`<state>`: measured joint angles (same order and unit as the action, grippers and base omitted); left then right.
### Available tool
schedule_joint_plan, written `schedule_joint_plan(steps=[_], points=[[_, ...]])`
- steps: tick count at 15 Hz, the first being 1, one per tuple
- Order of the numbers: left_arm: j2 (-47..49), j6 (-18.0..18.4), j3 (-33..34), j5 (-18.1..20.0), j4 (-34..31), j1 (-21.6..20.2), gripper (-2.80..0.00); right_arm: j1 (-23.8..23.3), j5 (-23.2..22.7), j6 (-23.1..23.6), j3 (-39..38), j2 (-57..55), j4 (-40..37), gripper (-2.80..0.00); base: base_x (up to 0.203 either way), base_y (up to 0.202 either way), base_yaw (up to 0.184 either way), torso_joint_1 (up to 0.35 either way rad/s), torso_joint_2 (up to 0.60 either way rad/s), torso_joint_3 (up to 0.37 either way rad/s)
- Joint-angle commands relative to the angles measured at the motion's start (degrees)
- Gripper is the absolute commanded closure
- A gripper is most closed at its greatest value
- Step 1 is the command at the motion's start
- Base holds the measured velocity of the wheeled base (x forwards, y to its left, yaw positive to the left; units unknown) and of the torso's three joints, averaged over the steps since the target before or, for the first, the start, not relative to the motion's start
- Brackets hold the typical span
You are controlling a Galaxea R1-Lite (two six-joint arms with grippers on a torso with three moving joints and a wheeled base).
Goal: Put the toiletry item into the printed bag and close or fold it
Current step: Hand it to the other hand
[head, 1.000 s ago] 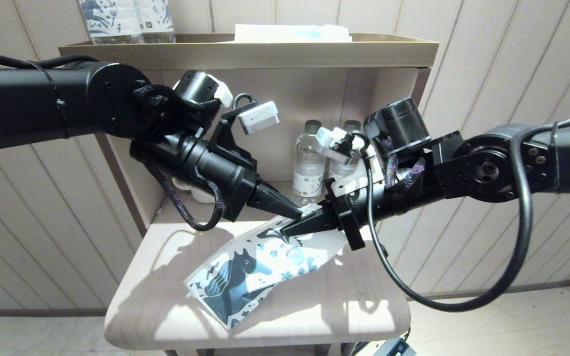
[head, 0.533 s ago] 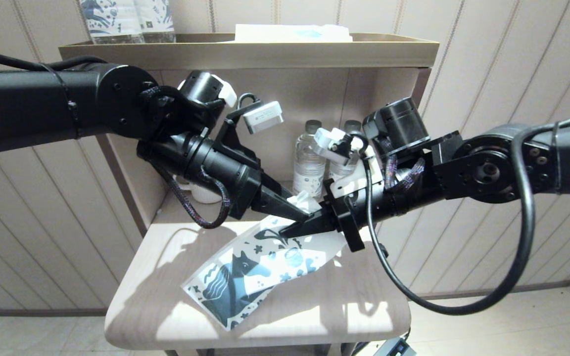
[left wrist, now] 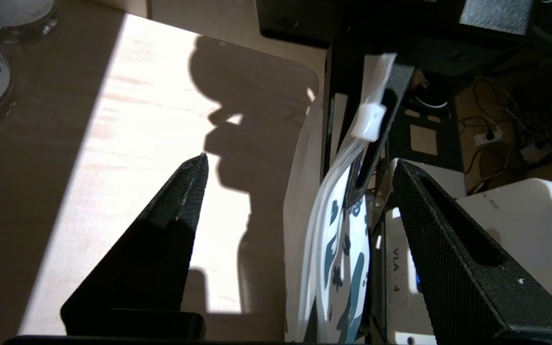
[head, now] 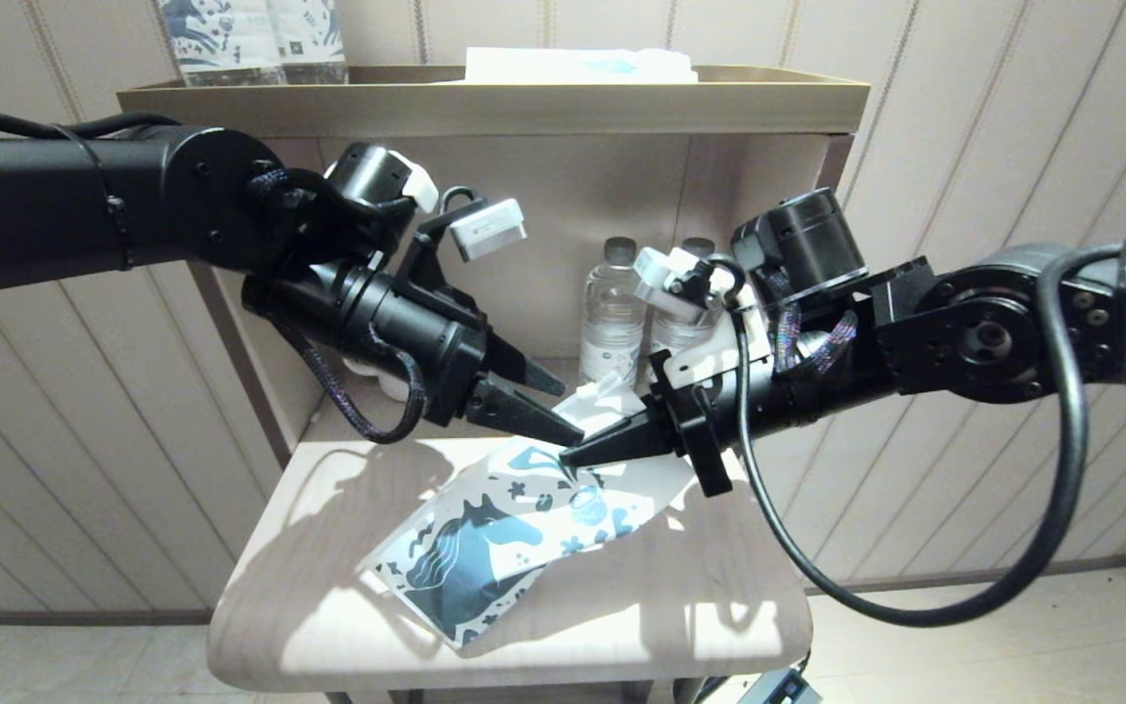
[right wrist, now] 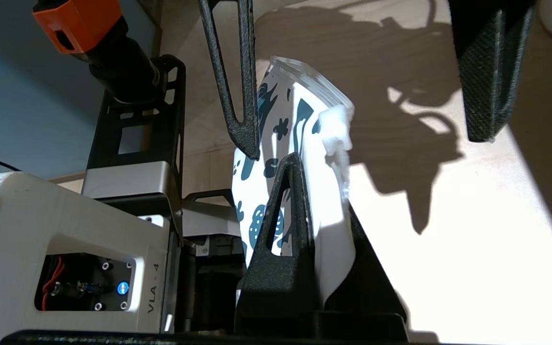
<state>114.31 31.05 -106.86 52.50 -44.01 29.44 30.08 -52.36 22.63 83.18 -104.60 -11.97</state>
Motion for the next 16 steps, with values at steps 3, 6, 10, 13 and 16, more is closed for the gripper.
schedule_joint_plan(steps=[3, 6, 10, 13, 16], points=[[-1.0, 0.2, 2.4, 0.4, 0.0, -1.9, -2.8, -0.3, -0.4, 0.1, -0.1, 0.6, -0.1, 0.0, 0.0, 0.0, 0.0, 0.0, 0.0, 0.0], [-1.0, 0.4, 2.6, 0.4, 0.0, -1.9, -2.8, -0.8, -0.5, 0.1, 0.0, 0.8, -0.2, 0.0, 0.0, 0.0, 0.0, 0.0, 0.0, 0.0], [-0.4, 0.6, 3.1, 0.3, 0.0, -2.0, -2.8, -1.5, -0.5, 0.0, 0.0, 1.8, -0.2, 0.0, 0.0, 0.0, 0.0, 0.0, 0.0, 0.0], [-1.1, 0.9, 5.8, 0.1, 0.6, -2.5, -2.8, -2.0, -0.6, -0.1, 0.1, 2.4, -0.2, 0.0, 0.0, 0.0, 0.0, 0.0, 0.0, 0.0], [-1.7, 0.9, 7.5, 0.1, 2.7, -3.2, -2.8, -2.5, -0.6, -0.1, 0.0, 2.7, -0.2, 0.0, 0.0, 0.0, 0.0, 0.0, 0.0, 0.0]])
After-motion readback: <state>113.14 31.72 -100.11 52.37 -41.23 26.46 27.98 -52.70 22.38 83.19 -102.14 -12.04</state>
